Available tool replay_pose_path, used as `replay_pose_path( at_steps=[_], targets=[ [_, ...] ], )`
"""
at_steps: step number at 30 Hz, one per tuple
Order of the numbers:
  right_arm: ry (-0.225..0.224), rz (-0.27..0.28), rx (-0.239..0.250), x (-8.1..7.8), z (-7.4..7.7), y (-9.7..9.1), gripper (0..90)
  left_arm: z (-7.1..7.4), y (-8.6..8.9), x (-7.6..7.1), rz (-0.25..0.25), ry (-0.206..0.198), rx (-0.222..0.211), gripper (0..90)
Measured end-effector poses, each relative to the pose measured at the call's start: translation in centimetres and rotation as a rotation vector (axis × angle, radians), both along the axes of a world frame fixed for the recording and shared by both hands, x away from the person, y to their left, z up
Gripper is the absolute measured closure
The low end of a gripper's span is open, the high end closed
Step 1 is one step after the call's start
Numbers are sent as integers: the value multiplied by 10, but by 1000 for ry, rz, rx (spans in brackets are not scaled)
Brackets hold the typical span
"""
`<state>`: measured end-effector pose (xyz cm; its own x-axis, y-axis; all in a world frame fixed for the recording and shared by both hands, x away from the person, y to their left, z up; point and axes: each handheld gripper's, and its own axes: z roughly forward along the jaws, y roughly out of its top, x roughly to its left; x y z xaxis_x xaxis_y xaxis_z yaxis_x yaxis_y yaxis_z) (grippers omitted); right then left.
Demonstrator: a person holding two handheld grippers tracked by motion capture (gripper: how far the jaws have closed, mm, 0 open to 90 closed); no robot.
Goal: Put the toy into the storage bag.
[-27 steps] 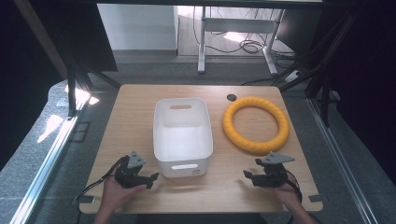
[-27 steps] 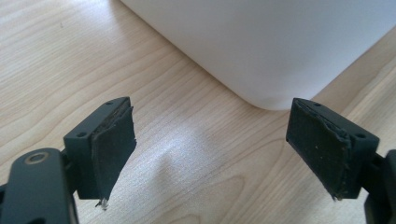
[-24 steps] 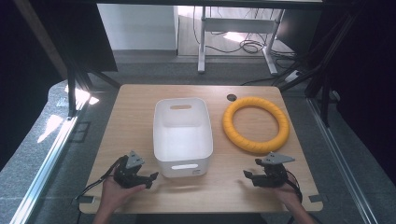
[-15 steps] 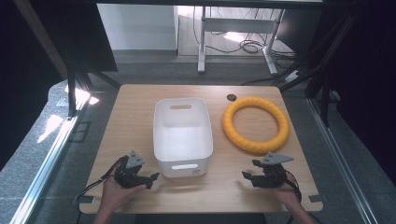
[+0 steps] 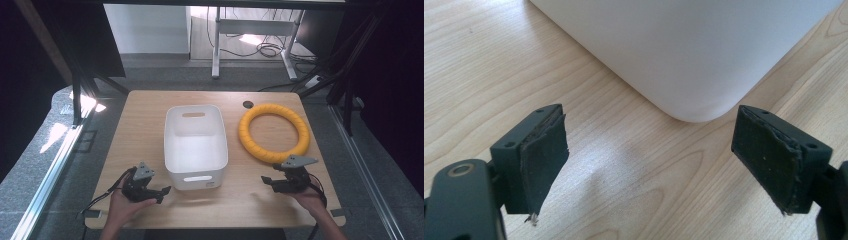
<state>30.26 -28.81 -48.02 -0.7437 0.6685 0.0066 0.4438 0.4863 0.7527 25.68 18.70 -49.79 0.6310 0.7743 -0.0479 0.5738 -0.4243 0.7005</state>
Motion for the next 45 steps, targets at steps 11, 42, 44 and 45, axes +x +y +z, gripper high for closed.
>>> replay_pose_path(
  at_steps=[11, 42, 44, 45],
  targets=[
    [62, 108, -223, 53, 36, 17, 304, 1, 2, -1, -6, -6, 15, 152],
    [247, 215, -502, 128, -4, 30, 307, 3, 4, 0, 8, -17, 13, 151],
    [254, 217, -511, 129, -7, 29, 314, 3, 4, 0, 9, -18, 12, 151],
    [265, 226, -529, 131, -11, 28, 335, 3, 4, -1, 9, -19, 15, 151]
  ],
)
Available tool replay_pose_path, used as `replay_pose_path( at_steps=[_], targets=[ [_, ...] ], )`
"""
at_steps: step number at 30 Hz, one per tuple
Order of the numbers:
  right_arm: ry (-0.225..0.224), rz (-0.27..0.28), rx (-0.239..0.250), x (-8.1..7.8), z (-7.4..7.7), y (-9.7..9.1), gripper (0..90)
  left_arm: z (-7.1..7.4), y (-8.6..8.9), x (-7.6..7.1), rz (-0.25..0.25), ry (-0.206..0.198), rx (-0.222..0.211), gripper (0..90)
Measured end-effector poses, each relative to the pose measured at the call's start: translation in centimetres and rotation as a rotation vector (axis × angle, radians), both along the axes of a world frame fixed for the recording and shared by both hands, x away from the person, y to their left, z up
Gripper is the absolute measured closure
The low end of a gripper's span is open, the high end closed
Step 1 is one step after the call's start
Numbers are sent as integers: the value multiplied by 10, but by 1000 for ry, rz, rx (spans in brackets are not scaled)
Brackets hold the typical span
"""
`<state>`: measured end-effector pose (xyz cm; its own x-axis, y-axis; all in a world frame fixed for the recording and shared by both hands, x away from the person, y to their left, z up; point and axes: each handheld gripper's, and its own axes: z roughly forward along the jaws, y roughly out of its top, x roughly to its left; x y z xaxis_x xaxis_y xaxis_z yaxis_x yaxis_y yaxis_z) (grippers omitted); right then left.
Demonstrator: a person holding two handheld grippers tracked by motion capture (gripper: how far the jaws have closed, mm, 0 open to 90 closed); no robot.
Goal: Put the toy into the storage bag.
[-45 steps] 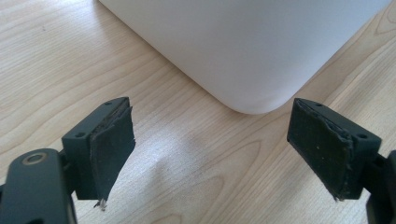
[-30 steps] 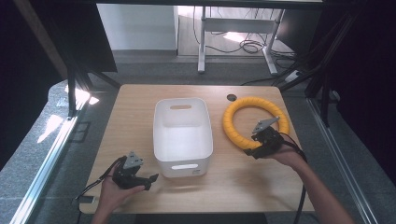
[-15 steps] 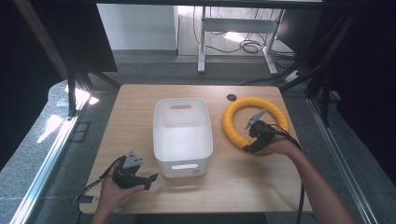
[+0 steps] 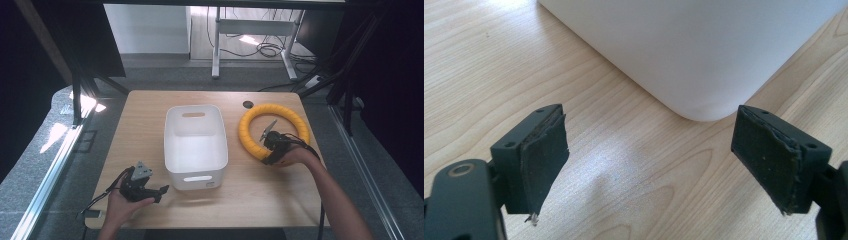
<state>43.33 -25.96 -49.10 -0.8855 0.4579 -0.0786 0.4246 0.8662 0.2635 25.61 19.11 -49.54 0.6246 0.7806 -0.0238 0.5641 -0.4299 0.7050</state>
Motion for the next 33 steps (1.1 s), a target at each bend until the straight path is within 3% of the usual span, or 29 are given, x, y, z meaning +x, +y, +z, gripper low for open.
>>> replay_pose_path(
  at_steps=[8, 13, 15, 19, 22, 26, 31, 32, 33],
  targets=[
    [35, 41, -34, 3, -10, 1, 404, -1, -1, 0, 0, 4, 3, 150],
    [47, 41, -29, 4, -11, 2, 429, 0, -1, 0, 1, 3, 2, 149],
    [53, 29, -21, 6, -11, 1, 479, 0, -1, 0, 0, 2, 2, 149],
    [77, 34, -12, 10, -11, -1, 489, -1, -1, 0, 1, 2, 1, 149],
    [97, 39, -42, 12, -10, 2, 497, -1, -1, 0, 1, 2, 3, 148],
    [117, 44, -42, 14, -9, 4, 504, 0, 0, 0, 2, -2, 1, 148],
    [127, 51, 13, 12, -2, 7, 511, -1, -1, 1, 3, -2, 6, 148],
    [120, 32, 66, 11, 4, 7, 513, -1, -1, 0, 1, -1, 6, 148],
    [120, 32, 66, 11, 4, 7, 513, -1, -1, 0, 1, -1, 6, 148]
  ],
)
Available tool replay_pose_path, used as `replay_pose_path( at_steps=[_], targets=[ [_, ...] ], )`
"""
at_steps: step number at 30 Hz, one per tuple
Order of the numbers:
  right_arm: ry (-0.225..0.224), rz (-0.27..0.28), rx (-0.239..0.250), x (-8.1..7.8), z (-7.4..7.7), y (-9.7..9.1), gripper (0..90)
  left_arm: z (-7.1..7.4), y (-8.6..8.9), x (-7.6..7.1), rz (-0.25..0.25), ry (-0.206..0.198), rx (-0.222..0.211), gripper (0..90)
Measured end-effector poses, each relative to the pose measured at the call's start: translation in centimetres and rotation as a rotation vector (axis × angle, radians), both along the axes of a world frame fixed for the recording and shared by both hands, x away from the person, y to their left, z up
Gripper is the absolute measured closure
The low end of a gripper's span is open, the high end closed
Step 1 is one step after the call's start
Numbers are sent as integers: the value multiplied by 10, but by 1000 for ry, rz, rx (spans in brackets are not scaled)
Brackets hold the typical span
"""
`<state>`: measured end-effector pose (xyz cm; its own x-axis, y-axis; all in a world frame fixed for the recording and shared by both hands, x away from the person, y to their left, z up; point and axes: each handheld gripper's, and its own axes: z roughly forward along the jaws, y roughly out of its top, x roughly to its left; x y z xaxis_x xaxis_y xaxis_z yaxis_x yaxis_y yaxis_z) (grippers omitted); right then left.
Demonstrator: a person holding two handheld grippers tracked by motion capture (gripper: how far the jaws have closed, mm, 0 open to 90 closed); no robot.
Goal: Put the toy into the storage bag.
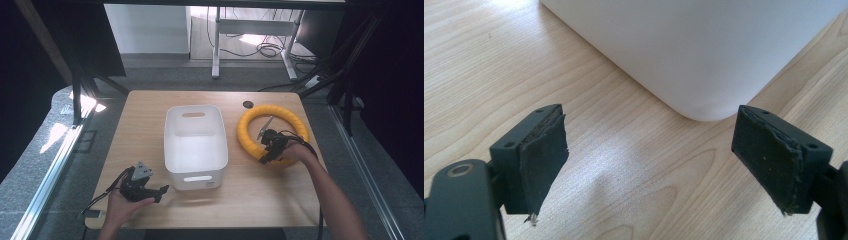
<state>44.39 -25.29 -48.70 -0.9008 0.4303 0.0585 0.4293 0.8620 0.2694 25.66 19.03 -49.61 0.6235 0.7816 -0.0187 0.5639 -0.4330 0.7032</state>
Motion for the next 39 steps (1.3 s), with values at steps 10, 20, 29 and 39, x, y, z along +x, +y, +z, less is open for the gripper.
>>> replay_pose_path(
  at_steps=[10, 20, 29, 39],
  targets=[
    [-9, -12, 135, -5, 20, -8, 515, -1, -1, 0, 2, -1, -3, 148],
    [-19, -22, 300, -14, 47, -13, 517, 0, 0, 0, 7, -2, -5, 148],
    [-37, -7, 418, -22, 61, -15, 518, 1, 0, 0, 9, -2, -10, 148],
    [-66, -44, 523, -23, 72, -25, 519, 1, 0, 0, 9, -4, -15, 148]
  ],
)
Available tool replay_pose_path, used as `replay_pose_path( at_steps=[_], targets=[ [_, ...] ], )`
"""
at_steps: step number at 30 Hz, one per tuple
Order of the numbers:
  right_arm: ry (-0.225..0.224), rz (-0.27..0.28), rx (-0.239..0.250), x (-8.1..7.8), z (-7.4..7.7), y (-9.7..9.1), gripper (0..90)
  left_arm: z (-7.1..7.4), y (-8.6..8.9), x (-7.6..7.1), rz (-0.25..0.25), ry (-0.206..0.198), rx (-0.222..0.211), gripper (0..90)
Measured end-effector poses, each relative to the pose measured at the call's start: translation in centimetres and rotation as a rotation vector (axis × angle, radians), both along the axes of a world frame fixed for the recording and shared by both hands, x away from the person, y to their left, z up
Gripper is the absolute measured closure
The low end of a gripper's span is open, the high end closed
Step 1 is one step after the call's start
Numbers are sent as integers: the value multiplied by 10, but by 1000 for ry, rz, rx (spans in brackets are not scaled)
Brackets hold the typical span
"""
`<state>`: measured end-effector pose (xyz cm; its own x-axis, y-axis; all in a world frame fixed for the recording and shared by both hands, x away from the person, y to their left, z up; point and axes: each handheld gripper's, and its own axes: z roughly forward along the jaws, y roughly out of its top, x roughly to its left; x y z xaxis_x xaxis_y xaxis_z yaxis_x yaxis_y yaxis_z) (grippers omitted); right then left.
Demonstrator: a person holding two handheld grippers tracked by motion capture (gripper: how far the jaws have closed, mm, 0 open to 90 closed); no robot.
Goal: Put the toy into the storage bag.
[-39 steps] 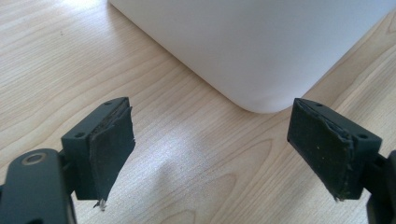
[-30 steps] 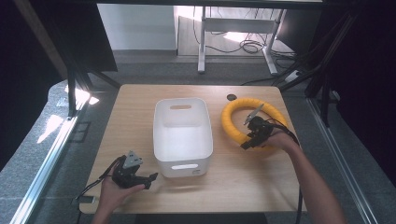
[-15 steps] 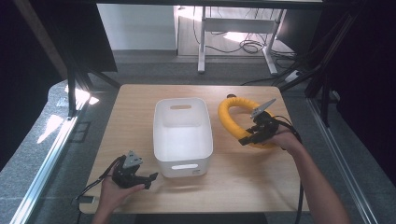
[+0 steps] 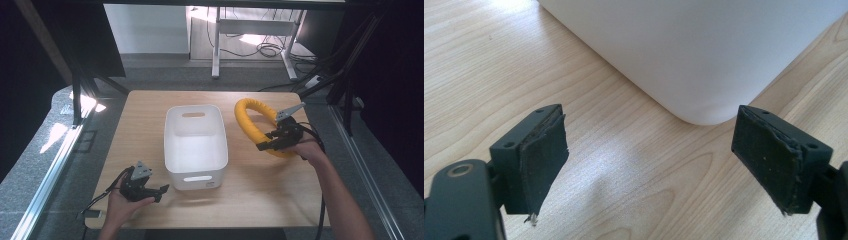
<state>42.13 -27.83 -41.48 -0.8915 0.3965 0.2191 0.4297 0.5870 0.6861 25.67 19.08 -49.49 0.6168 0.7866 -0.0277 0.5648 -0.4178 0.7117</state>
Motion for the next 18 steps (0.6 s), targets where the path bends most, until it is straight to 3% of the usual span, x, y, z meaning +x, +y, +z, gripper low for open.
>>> replay_pose_path(
  at_steps=[6, 18],
  targets=[
    [-15, -1, 73, -2, 10, -6, 519, 0, -1, 0, 0, 3, 2, 148],
    [-47, -6, 100, -7, 20, -9, 519, -1, -1, 1, 0, 4, 0, 148]
  ],
)
